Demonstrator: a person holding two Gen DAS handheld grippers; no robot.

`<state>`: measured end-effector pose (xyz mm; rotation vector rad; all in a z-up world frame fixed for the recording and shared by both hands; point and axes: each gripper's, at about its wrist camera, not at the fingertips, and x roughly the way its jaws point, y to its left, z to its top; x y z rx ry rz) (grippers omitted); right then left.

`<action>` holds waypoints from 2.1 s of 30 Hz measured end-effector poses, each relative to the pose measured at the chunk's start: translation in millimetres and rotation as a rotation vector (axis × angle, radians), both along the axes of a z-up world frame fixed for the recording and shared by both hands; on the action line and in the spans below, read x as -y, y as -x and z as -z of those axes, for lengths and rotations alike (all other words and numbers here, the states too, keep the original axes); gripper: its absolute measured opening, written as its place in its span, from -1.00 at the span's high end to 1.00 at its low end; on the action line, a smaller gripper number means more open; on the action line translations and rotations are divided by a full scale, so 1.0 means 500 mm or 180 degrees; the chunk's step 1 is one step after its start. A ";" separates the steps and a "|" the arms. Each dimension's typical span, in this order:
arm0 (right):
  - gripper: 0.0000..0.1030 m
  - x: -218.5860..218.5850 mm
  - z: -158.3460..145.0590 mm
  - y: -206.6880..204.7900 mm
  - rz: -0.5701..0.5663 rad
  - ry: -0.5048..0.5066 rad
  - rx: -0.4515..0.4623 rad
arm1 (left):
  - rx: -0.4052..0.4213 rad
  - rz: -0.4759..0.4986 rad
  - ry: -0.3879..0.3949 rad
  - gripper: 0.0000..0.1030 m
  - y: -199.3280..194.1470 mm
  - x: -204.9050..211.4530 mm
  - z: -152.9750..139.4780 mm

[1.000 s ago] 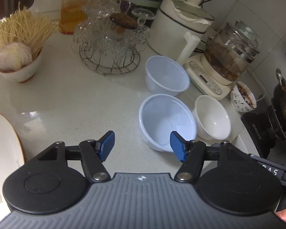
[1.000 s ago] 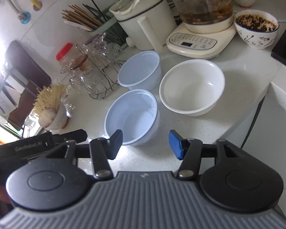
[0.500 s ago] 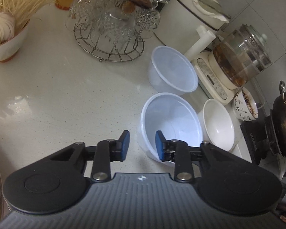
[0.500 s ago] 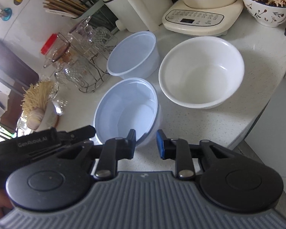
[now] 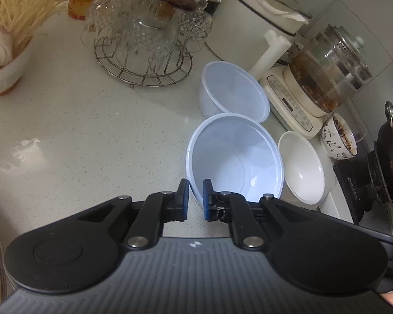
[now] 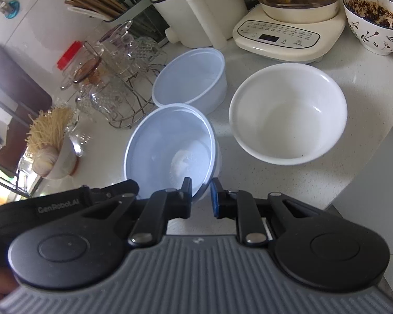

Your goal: Organize plates and bowls

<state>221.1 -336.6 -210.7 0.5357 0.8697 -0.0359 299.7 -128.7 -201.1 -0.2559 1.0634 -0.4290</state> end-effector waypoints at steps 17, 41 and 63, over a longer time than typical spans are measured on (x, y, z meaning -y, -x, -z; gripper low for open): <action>0.65 -0.093 0.012 0.028 -0.0479 -0.0100 -0.0056 | -0.0058 -0.0411 -0.0018 0.76 0.108 -0.135 -0.008; 0.22 -0.117 0.010 0.033 -0.0451 -0.0120 0.0037 | 0.0085 -0.0332 -0.0345 0.21 0.133 -0.161 -0.045; 0.16 -0.072 -0.185 0.204 -0.0060 0.0405 0.0966 | 0.1027 0.0061 -0.0256 0.20 0.250 -0.091 -0.256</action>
